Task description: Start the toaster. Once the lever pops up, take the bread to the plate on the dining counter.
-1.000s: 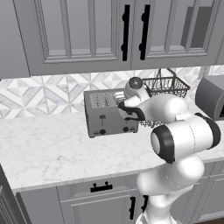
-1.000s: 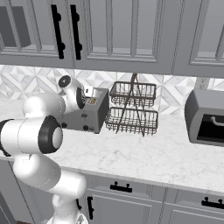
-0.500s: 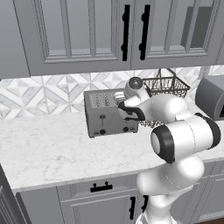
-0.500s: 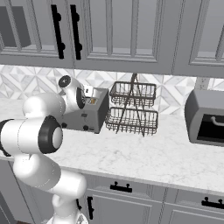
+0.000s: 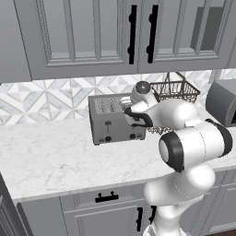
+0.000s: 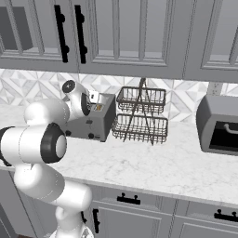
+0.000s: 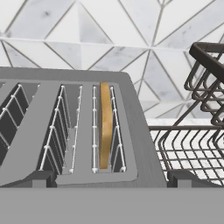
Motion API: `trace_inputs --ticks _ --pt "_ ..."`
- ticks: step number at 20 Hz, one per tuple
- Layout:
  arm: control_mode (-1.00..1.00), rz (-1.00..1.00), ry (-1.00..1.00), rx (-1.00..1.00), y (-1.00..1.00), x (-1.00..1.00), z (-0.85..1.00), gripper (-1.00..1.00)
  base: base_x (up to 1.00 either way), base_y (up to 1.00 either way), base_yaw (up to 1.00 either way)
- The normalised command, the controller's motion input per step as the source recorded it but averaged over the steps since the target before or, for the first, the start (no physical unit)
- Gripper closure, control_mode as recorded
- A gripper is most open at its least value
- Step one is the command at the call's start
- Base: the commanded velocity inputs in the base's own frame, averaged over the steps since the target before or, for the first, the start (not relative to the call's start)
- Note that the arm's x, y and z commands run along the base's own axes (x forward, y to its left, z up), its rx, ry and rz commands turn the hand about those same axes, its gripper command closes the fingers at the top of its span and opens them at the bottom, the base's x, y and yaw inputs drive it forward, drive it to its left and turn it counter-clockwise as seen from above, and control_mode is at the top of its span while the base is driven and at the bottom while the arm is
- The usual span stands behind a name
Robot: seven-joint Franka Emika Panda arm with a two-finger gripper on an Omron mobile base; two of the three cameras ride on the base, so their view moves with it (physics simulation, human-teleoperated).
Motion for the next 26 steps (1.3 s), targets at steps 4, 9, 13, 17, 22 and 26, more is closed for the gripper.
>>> trace_inputs --ticks 4,9,13,17,22,26 --pt "-1.0 0.0 0.0 0.0 0.0 0.0 0.0 -1.0 0.0 0.0 0.0" --pt "-1.0 0.0 0.0 0.0 0.0 0.0 0.0 -1.0 0.0 0.0 0.0" --pt "-1.0 0.0 0.0 0.0 0.0 0.0 0.0 -1.0 0.0 0.0 0.0" --pt "-1.0 0.0 0.0 0.0 0.0 0.0 0.0 -1.0 0.0 0.0 0.0" --pt "-1.0 0.0 0.0 0.0 0.0 0.0 0.0 -1.0 0.0 0.0 0.0" --pt "-1.0 0.0 0.0 0.0 0.0 0.0 0.0 -1.0 0.0 0.0 0.0"
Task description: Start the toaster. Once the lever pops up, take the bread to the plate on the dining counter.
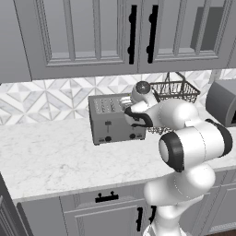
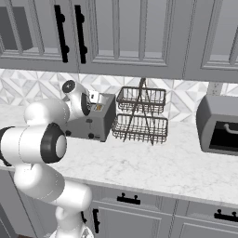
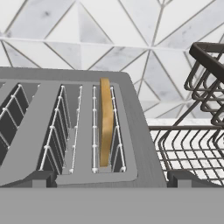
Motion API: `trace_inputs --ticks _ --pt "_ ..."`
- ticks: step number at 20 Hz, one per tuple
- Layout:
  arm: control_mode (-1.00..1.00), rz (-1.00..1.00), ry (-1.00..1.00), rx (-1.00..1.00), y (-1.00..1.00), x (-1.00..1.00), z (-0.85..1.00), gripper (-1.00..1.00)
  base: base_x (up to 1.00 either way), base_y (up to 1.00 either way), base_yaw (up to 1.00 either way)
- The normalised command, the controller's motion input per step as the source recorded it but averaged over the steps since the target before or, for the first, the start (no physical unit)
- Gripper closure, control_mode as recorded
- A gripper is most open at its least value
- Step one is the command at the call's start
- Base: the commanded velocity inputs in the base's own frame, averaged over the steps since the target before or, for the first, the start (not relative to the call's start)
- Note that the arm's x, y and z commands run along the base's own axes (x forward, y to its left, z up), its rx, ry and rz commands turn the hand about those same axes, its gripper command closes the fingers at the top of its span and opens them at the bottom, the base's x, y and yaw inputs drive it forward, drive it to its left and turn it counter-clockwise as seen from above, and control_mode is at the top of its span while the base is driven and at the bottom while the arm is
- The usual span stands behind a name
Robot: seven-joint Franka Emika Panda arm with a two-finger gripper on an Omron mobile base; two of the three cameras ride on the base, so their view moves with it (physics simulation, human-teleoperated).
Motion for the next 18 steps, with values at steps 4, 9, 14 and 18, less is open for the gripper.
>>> trace_inputs --ticks 4,9,14,18 --pt "-1.0 0.0 0.0 0.0 0.0 0.0 0.0 -1.0 0.0 0.0 0.0" --pt "-1.0 0.0 0.0 0.0 0.0 0.0 0.0 -1.0 0.0 0.0 0.0" --pt "-1.0 0.0 0.0 0.0 0.0 0.0 0.0 -1.0 0.0 0.0 0.0" --pt "-1.0 0.0 0.0 0.0 0.0 0.0 0.0 -1.0 0.0 0.0 0.0"
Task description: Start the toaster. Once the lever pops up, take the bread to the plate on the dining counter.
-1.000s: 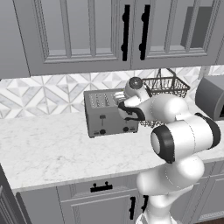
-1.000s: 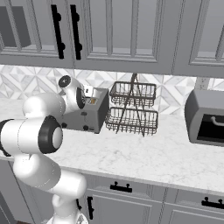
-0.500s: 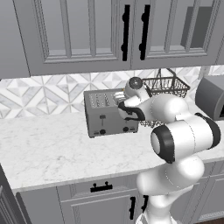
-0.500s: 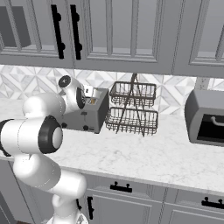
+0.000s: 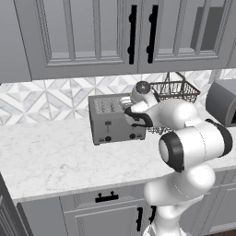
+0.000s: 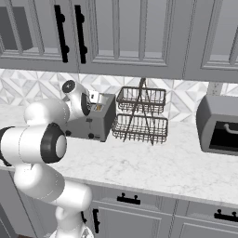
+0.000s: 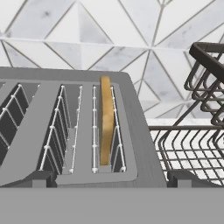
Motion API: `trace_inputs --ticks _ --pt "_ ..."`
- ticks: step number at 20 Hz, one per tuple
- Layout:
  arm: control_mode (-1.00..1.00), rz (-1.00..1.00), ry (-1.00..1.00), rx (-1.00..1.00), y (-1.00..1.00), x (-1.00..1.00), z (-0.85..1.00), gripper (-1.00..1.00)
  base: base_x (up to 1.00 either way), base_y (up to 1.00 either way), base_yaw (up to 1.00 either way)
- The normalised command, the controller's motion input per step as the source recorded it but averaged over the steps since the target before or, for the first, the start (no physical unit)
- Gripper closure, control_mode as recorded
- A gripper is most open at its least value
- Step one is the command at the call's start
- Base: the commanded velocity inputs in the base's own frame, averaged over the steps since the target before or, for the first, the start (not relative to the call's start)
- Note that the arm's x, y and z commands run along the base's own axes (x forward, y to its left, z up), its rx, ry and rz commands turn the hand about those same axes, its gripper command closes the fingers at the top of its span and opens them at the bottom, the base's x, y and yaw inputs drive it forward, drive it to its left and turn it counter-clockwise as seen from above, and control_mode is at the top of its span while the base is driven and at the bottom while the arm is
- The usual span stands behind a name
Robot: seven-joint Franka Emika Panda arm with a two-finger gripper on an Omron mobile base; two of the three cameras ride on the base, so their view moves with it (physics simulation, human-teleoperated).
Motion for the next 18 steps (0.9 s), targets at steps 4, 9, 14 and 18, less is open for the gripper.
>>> trace_inputs --ticks 4,9,14,18 --pt "-1.0 0.0 0.0 0.0 0.0 0.0 0.0 -1.0 0.0 0.0 0.0" --pt "-1.0 0.0 0.0 0.0 0.0 0.0 0.0 -1.0 0.0 0.0 0.0" --pt "-1.0 0.0 0.0 0.0 0.0 0.0 0.0 -1.0 0.0 0.0 0.0" --pt "-1.0 0.0 0.0 0.0 0.0 0.0 0.0 -1.0 0.0 0.0 0.0"
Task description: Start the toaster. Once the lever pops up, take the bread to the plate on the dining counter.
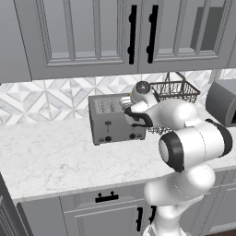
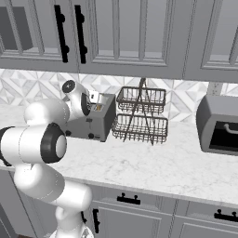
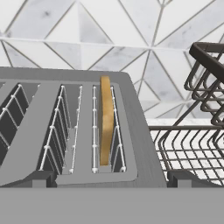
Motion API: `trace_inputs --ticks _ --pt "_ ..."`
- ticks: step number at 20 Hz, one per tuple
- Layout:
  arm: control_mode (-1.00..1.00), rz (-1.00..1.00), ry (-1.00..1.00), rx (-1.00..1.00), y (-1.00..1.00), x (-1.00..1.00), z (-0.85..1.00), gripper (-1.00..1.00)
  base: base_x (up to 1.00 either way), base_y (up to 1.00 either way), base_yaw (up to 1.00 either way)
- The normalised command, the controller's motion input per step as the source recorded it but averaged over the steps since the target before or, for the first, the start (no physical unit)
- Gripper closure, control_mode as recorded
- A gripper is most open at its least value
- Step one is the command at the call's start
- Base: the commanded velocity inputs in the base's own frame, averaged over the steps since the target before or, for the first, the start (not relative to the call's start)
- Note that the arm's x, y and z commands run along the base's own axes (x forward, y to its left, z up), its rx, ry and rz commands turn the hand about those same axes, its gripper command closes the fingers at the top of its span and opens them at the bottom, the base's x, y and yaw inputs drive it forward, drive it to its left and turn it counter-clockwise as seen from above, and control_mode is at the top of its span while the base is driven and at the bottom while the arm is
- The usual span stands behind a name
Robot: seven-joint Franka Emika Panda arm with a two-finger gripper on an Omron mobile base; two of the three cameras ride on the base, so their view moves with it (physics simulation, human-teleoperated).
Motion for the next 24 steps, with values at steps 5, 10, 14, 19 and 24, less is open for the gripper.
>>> trace_inputs --ticks 5,10,14,19,24 --pt "-1.0 0.0 0.0 0.0 0.0 0.0 0.0 -1.0 0.0 0.0 0.0" --pt "-1.0 0.0 0.0 0.0 0.0 0.0 0.0 -1.0 0.0 0.0 0.0" --pt "-1.0 0.0 0.0 0.0 0.0 0.0 -0.01 -1.0 0.0 0.0 0.0" --pt "-1.0 0.0 0.0 0.0 0.0 0.02 -0.04 -1.0 0.0 0.0 0.0" --pt "-1.0 0.0 0.0 -0.03 0.02 0.02 -0.12 -1.0 0.0 0.0 0.0"
